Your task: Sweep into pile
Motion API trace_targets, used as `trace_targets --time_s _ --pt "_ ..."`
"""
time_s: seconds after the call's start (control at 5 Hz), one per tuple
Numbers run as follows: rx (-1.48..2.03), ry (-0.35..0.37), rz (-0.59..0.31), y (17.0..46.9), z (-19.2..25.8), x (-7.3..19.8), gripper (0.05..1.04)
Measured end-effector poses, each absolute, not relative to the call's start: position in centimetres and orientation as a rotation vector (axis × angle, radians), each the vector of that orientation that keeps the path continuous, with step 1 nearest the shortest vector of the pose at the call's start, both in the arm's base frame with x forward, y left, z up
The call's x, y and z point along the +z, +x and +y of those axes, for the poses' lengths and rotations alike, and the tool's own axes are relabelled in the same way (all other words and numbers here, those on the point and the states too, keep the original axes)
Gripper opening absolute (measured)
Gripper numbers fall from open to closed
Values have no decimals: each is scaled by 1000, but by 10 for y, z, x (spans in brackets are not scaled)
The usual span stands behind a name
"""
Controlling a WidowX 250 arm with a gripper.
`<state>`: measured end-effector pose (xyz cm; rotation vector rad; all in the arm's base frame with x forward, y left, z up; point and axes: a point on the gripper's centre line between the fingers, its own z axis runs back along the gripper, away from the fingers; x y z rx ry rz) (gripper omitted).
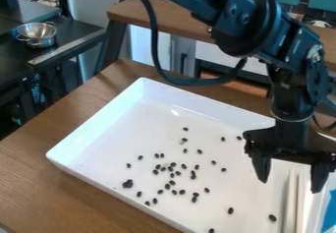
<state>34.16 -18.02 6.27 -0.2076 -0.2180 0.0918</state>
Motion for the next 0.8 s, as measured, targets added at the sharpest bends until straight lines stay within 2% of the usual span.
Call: trace_targets --time_s 0.2,0.6,0.8 --pt "99 -194 -192 340 -179 51 1000" --pt "130 -187 -237 348 -178 38 1000" --pt "148 -173 -218 348 -176 26 1000"
